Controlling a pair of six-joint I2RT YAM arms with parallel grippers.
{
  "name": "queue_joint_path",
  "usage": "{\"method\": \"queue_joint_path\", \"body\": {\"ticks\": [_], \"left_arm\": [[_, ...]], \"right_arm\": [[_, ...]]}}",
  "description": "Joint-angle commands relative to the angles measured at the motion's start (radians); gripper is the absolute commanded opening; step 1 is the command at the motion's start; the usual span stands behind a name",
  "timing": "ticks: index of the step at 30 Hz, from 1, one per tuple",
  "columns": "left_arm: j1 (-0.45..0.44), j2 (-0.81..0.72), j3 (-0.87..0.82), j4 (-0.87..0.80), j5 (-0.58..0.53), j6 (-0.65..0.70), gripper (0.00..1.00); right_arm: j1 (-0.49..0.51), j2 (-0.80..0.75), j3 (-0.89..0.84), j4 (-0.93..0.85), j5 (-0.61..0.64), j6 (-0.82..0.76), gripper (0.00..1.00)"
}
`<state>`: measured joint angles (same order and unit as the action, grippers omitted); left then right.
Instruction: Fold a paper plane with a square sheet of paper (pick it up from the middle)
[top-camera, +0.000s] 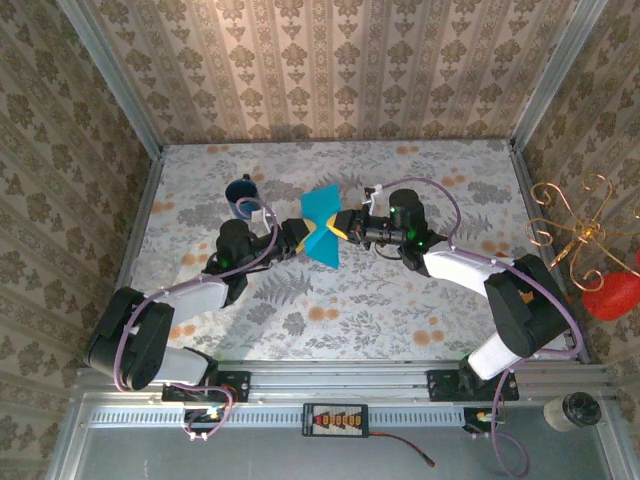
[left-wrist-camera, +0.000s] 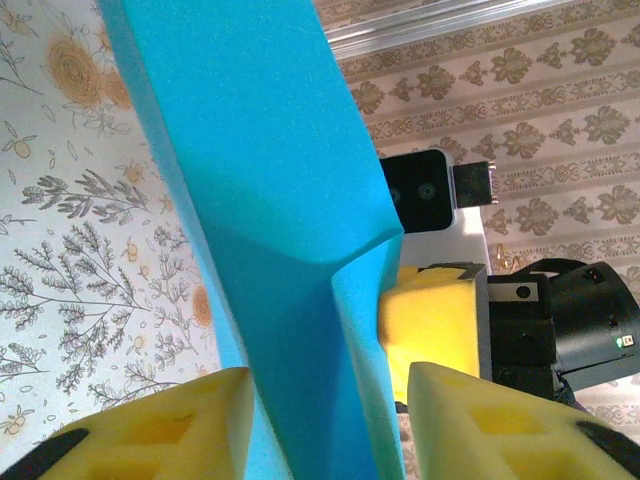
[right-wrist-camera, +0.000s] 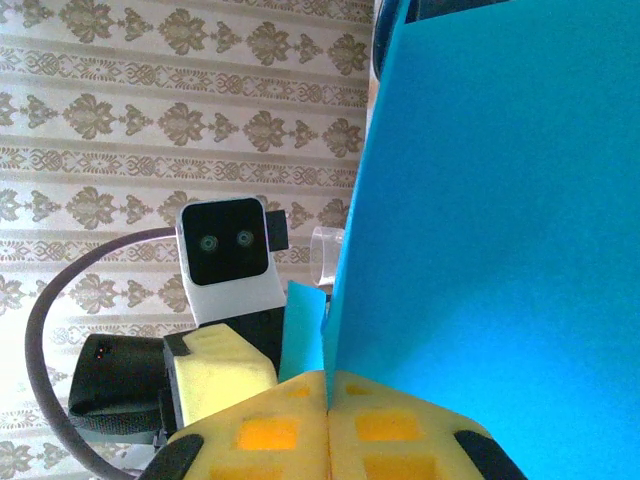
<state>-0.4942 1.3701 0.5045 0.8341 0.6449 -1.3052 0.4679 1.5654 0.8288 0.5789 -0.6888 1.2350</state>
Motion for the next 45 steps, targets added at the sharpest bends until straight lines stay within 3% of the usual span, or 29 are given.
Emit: {"method": "queue_joint_path", "body": {"ticks": [1, 9, 17, 23, 27, 30, 34, 37, 45], "left_arm": [[0.005, -0.007, 0.000, 0.005, 0.030, 0.036, 0.40], [0.009, -0.005, 0.002, -0.013, 0.035, 0.049, 0.31], [0.018, -0.006, 0.010, -0.048, 0.042, 0.073, 0.18], [0.033, -0.009, 0.020, -0.098, 0.050, 0.097, 0.09], [0.071, -0.043, 0.042, -0.249, 0.049, 0.177, 0.07], [0.075, -0.098, 0.103, -0.508, 0.014, 0.320, 0.06], [0.045, -0.159, 0.274, -0.993, -0.170, 0.585, 0.06], [-0.038, -0.145, 0.408, -1.288, -0.373, 0.717, 0.05], [-0.216, 0.040, 0.685, -1.669, -0.865, 0.828, 0.04]], "right_arm": [[-0.005, -0.025, -0.014, 0.013, -0.016, -0.003, 0.09], [-0.007, -0.027, -0.014, -0.022, -0.013, -0.021, 0.15], [-0.011, -0.065, -0.005, -0.144, 0.023, -0.083, 0.38], [-0.037, -0.120, 0.000, -0.372, 0.129, -0.181, 0.54], [-0.049, -0.167, 0.015, -0.547, 0.240, -0.273, 0.58], [-0.051, -0.218, 0.044, -0.673, 0.327, -0.347, 0.59], [-0.050, -0.250, 0.076, -0.785, 0.426, -0.414, 0.59], [-0.050, -0.265, 0.085, -0.822, 0.474, -0.441, 0.59], [-0.053, -0.279, 0.092, -0.885, 0.568, -0.446, 0.59]]}}
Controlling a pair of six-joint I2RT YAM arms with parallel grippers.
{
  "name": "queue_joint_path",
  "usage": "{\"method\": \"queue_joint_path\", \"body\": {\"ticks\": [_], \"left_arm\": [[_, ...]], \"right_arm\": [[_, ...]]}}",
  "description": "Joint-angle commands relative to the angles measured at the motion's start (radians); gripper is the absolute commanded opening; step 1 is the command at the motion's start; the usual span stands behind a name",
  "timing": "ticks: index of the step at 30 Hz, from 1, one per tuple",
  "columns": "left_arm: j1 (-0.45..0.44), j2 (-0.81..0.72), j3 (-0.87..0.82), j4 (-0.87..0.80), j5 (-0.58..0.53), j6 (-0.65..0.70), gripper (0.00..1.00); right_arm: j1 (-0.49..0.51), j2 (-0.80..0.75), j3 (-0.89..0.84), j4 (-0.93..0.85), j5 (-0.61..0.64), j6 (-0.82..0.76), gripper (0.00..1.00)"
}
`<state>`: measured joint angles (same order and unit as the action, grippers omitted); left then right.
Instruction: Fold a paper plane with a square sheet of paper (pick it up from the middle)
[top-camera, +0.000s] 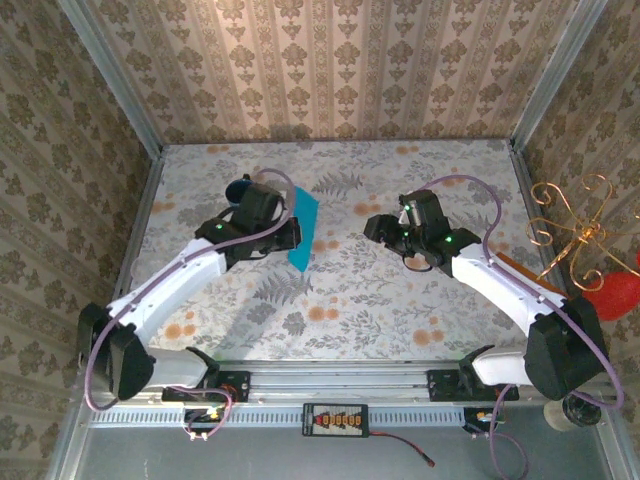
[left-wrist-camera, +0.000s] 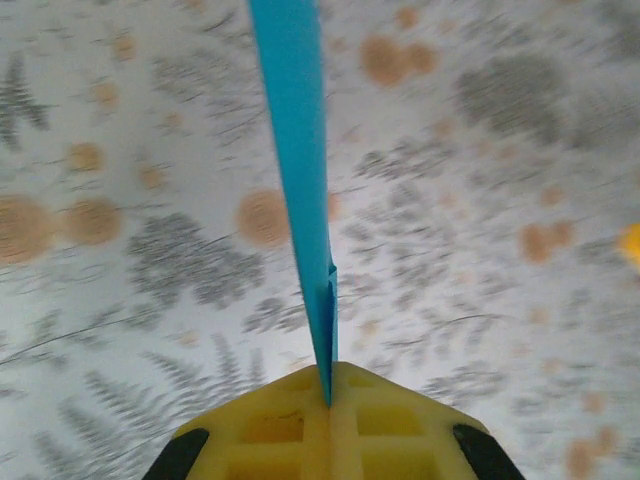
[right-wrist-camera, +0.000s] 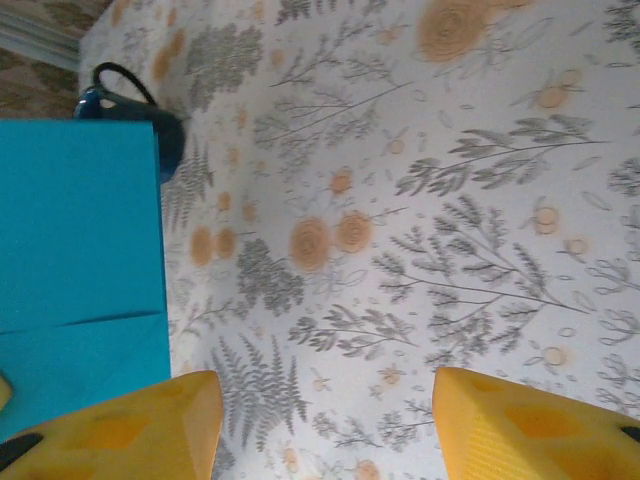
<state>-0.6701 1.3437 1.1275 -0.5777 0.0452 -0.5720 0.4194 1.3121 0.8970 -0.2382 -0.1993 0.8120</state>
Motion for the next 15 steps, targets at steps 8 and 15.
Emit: {"method": "queue_joint_path", "body": {"ticks": [8, 15], "left_arm": [[-0.187, 0.327, 0.271, -0.471, -0.663, 0.070, 0.03], [-0.253, 0.517, 0.388, -0.501, -0.727, 0.038, 0.04]], "right_arm": [[-0.045, -0.052, -0.022, -0.090, 0.131, 0.022, 0.59], [-0.079, -0.080, -0.063, -0.090, 0.162, 0.067, 0.59]]}}
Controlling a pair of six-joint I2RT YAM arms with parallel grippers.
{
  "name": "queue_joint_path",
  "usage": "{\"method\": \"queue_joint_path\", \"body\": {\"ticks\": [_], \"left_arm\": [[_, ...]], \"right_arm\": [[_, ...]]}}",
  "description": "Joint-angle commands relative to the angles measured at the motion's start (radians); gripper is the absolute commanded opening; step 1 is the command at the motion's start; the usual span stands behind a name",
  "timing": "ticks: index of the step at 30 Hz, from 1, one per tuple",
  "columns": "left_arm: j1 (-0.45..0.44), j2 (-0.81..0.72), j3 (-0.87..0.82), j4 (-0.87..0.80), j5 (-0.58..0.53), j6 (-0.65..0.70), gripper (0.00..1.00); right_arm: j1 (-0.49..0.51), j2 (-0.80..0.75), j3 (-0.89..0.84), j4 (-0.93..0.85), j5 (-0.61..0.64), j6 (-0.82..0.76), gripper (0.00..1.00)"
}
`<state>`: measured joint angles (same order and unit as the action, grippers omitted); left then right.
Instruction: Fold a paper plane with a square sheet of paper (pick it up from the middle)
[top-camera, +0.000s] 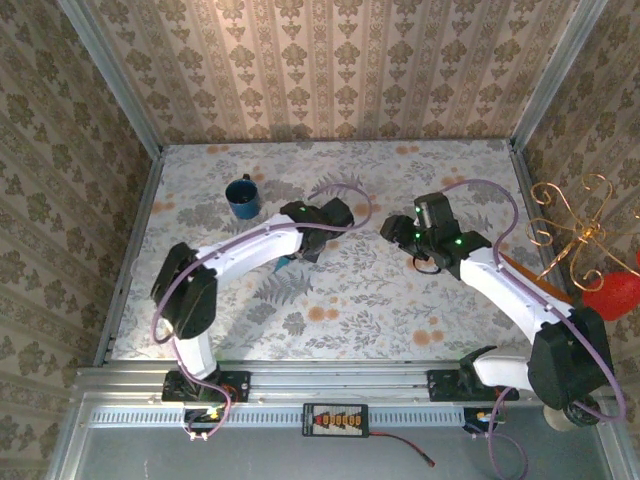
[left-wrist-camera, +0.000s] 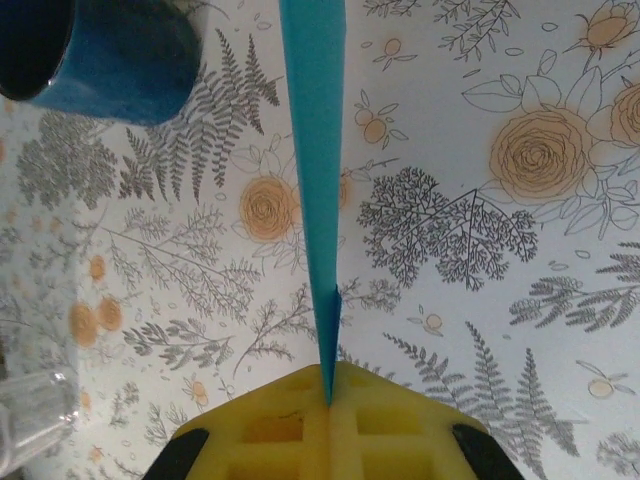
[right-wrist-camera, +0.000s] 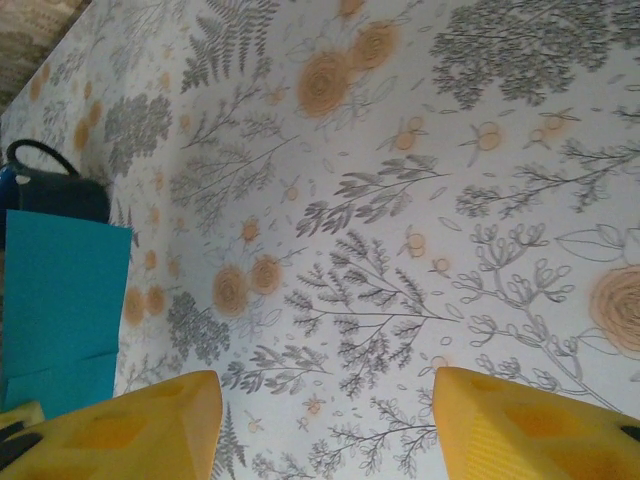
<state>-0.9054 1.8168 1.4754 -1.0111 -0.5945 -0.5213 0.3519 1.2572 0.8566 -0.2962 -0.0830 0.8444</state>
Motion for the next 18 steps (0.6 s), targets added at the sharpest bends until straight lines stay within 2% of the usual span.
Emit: {"method": "queue_joint_path", "body": {"ticks": [1, 7, 11, 18], "left_arm": [[-0.023, 0.060, 0.044, -0.057, -0.076, -0.027, 0.06], [-0.036, 0.121, 0.000, 0.084, 0.080, -0.114, 0.08], [-0.040, 0.116, -0.052, 0.228, 0.269, -0.127, 0.13], [0.004, 0.016, -0.161, 0.436, 0.590, -0.132, 0.35]], "right_arm": [[-0.015, -0.029, -0.029, -0.031, 0.048, 0.042, 0.59], [-0.029, -0.047, -0.062, -0.017, 0.047, 0.065, 0.59], [-0.032, -0.048, -0.068, -0.019, 0.048, 0.065, 0.59], [-0.031, -0.031, -0.073, -0.004, 0.026, 0.060, 0.59]]}}
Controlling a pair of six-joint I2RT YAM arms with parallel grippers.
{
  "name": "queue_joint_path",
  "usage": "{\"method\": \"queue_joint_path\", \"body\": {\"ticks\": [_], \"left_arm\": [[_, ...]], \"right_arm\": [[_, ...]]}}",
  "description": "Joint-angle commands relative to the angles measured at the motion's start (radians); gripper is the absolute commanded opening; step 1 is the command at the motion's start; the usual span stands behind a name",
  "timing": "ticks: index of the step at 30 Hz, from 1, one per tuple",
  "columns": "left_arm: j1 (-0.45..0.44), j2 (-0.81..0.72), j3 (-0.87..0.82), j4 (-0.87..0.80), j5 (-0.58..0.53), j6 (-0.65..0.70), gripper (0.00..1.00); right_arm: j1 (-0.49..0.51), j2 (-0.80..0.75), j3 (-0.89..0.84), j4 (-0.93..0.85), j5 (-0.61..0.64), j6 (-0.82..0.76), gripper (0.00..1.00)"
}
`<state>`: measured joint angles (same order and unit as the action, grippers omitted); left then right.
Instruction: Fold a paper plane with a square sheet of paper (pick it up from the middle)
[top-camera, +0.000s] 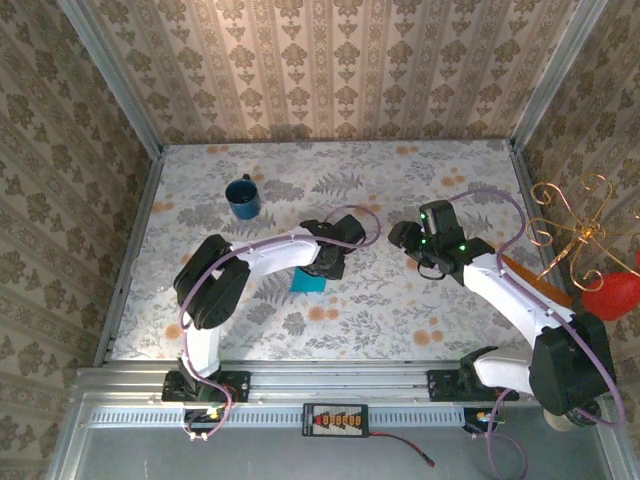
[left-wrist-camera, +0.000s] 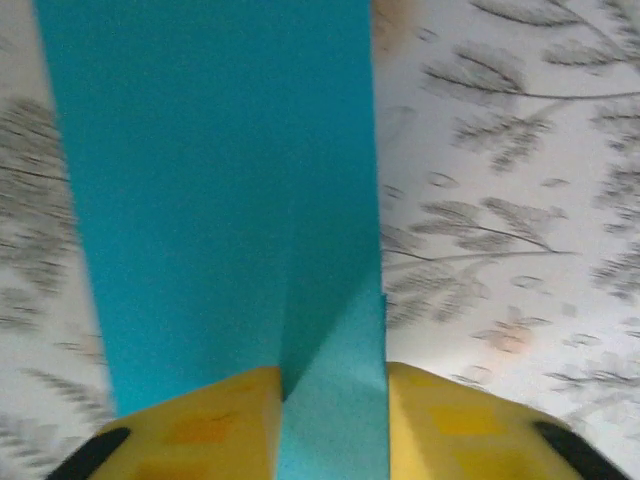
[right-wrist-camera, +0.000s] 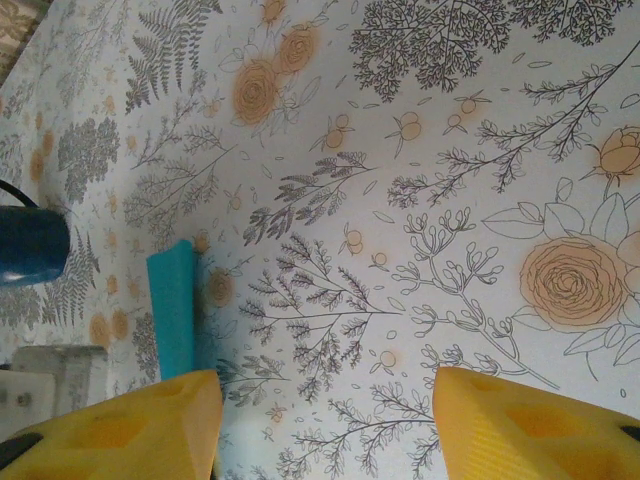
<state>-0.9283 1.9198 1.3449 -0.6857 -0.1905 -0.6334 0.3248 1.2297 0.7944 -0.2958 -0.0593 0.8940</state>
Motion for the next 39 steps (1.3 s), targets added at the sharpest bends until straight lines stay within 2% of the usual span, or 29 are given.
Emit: {"method": "queue_joint_path", "body": {"ticks": [1, 5, 10, 13, 18, 21, 28, 39], "left_arm": [[0.041, -0.109, -0.050, 0.132, 0.212, -0.027, 0.37], [0.126, -0.244, -0.149, 0.219, 0.306, -0.071, 0.45], [0.261, -0.410, -0.280, 0.240, 0.315, -0.104, 0.57], [0.356, -0.494, -0.374, 0.237, 0.315, -0.129, 0.65], [0.467, -0.634, -0.538, 0.276, 0.339, -0.149, 0.90], [0.539, -0.706, -0.613, 0.303, 0.358, -0.160, 0.97], [0.591, -0.753, -0.666, 0.301, 0.399, -0.174, 1.00], [0.592, -0.666, -0.645, 0.339, 0.491, -0.158, 1.00]], "right_arm": [[-0.005, 0.002, -0.011, 0.002, -0.009, 0.007, 0.59], [0.009, 0.055, 0.000, 0.033, -0.075, -0.007, 0.57], [0.120, 0.149, 0.049, 0.066, -0.112, -0.018, 0.52], [0.207, 0.249, 0.092, 0.098, -0.135, -0.013, 0.43], [0.331, 0.397, 0.174, 0.155, -0.181, 0.002, 0.27], [0.365, 0.474, 0.225, 0.163, -0.195, 0.002, 0.22], [0.385, 0.623, 0.318, 0.174, -0.264, -0.004, 0.19], [0.380, 0.729, 0.362, 0.064, -0.260, -0.079, 0.19]]}}
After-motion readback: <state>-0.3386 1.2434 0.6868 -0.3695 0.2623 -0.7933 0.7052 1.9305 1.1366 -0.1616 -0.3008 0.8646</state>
